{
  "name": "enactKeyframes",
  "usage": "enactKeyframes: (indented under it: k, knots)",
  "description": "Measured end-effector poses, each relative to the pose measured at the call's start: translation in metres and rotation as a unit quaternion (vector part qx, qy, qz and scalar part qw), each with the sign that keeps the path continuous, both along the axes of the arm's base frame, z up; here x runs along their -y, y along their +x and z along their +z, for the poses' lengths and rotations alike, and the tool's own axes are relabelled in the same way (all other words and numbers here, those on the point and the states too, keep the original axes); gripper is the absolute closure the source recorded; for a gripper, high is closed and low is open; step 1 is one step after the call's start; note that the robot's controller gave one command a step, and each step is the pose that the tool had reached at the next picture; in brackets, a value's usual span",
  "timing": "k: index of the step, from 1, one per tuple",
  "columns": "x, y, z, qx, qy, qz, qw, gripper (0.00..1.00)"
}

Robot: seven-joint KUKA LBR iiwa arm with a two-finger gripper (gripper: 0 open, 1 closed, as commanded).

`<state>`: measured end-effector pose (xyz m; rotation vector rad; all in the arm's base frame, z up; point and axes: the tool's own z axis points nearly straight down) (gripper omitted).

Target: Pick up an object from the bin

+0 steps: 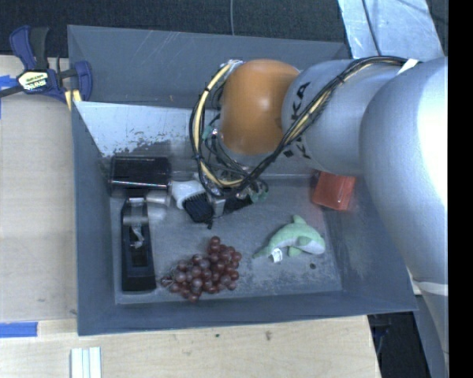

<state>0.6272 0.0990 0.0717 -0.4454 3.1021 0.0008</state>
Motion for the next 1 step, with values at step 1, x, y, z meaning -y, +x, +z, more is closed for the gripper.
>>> enactKeyframes:
  k: [1]
  knots:
    - [0.0000,-0.0002,0.0078,-0.0003,0.000,0.000,1.0000,1.00]
